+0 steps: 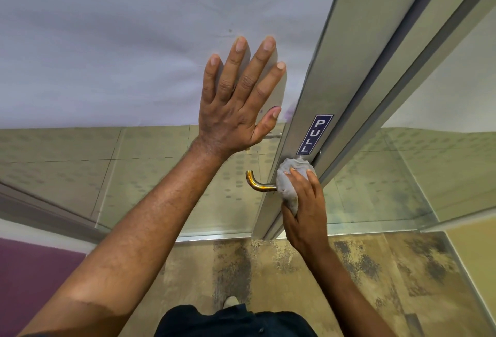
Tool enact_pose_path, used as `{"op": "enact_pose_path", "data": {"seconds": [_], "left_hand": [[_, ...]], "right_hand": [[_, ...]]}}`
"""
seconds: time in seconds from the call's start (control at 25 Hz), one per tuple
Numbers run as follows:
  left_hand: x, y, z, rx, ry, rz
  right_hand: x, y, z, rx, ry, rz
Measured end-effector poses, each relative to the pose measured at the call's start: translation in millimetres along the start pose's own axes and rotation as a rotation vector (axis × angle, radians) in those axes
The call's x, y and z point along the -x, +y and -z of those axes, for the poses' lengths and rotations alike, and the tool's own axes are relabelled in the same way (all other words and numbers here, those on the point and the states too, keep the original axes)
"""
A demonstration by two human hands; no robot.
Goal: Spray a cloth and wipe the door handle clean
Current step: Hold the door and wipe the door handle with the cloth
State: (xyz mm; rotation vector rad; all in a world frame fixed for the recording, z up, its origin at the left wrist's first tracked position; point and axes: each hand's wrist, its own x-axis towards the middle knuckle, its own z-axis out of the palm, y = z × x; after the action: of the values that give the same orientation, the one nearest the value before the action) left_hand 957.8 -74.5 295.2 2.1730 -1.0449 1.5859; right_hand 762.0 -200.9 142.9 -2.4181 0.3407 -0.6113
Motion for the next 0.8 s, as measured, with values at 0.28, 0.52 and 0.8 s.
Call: {"op": "enact_pose_path", "data": {"seconds": [0.28, 0.52, 0.8], "left_hand": [[1, 1, 0, -0.004, -0.006, 0.005], [2, 1, 1, -0.004, -0.02, 0.009], [-1, 2, 5, -0.003, -0.031, 0.011]], "right_hand": [[4, -68, -37, 0.099, -0.074, -0.086], [17, -48, -58, 0.34, -0.157, 0.186], [19, 22, -11, -0.029, 0.08, -0.211]]}}
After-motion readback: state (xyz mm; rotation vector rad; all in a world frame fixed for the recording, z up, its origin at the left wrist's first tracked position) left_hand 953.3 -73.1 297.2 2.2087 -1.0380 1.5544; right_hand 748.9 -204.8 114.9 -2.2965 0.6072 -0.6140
